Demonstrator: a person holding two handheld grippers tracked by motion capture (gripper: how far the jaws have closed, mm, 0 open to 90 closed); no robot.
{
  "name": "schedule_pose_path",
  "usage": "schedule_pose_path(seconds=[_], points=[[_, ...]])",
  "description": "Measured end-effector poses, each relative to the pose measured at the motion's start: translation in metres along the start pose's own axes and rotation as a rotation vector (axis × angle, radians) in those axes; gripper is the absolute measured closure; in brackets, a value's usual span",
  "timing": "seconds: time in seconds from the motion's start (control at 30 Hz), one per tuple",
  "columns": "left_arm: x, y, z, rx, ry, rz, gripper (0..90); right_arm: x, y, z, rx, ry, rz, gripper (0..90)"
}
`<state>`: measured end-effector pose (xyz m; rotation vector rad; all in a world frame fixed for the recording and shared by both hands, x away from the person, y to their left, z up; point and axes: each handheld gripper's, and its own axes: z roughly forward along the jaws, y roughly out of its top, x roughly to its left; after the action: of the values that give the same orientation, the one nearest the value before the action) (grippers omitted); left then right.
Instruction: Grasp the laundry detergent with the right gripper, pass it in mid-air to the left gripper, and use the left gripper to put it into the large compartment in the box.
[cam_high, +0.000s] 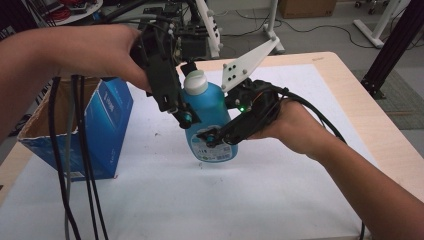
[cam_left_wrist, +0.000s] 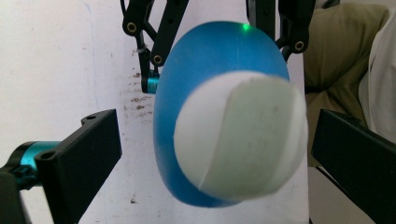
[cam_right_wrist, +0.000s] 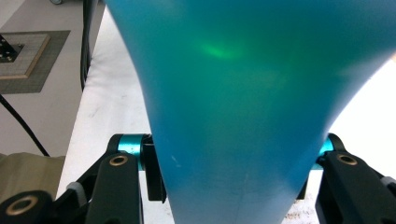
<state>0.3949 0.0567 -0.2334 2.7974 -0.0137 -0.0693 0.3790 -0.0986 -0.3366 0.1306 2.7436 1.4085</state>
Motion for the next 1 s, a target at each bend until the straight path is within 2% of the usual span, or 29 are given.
schedule_pose_path(seconds=[0.13,0.27,0.3,0.5,0.93,1.0], points=[[-0.0009,0.0018,0.0022,0.010,-0.004,0.011,1.7,0.0007,0.0034,0.0007,-0.006,0.003,-0.002,46.1],[-0.0009,0.0025,0.0029,0.015,-0.009,0.031,5.7,0.0017,0.0059,0.0009,-0.010,0.008,-0.001,46.1],[-0.0012,0.0025,0.0033,0.014,-0.014,0.033,9.6,0.0019,0.0062,0.0011,-0.010,0.006,0.000,46.1],[-0.0009,0.0028,0.0053,0.030,-0.012,0.037,12.2,0.0018,0.0061,0.0006,-0.014,0.007,-0.002,46.1],[0.0016,0.0021,0.0054,0.018,-0.007,0.045,17.6,0.0024,0.0060,0.0005,-0.016,0.008,0.000,46.1],[0.0017,0.0016,0.0051,0.016,-0.012,0.053,21.0,0.0025,0.0061,0.0013,-0.017,0.009,-0.001,46.1]])
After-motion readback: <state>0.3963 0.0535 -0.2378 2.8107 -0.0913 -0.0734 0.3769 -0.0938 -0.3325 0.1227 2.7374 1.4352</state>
